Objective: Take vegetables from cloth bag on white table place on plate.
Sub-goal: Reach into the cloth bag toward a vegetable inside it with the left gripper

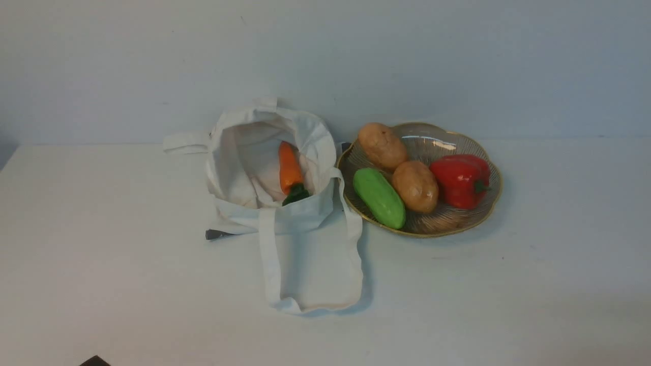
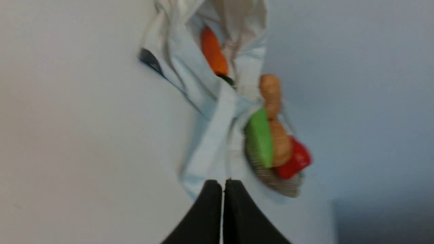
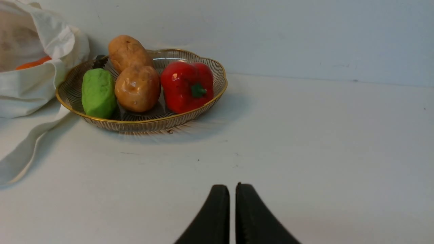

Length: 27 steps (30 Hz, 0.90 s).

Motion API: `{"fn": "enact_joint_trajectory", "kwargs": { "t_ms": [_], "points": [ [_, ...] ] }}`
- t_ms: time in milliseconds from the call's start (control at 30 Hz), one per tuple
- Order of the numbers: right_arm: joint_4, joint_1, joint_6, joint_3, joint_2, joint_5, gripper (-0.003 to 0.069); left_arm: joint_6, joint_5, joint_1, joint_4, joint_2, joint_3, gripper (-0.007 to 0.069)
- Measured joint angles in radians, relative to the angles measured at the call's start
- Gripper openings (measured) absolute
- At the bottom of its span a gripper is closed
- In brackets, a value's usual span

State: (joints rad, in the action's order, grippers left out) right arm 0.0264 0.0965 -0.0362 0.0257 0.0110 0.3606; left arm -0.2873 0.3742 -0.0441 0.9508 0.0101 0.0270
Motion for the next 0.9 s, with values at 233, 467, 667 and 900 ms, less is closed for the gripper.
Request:
{"fn": "enact_joint_trajectory", "kwargs": {
  "t_ms": [233, 467, 667, 900],
  "points": [
    [0.000, 0.000, 0.000, 0.000, 0.000, 0.000, 0.0022, 0.001, -0.086, 0.000, 0.172, 0.000, 0.000, -0.0005],
    [0.000, 0.000, 0.000, 0.000, 0.000, 0.000, 0.0022, 0.223, 0.026, 0.000, 0.175, -0.046, -0.172, -0.0005],
    [0.000, 0.000, 0.000, 0.000, 0.000, 0.000, 0.0022, 0.332, 0.263, -0.001, -0.073, -0.433, -0.418, -0.0005],
    [0.000, 0.000, 0.000, 0.000, 0.000, 0.000, 0.0022, 0.349, 0.448, -0.005, -0.324, -0.905, -0.685, 0.0012]
  ]
}}
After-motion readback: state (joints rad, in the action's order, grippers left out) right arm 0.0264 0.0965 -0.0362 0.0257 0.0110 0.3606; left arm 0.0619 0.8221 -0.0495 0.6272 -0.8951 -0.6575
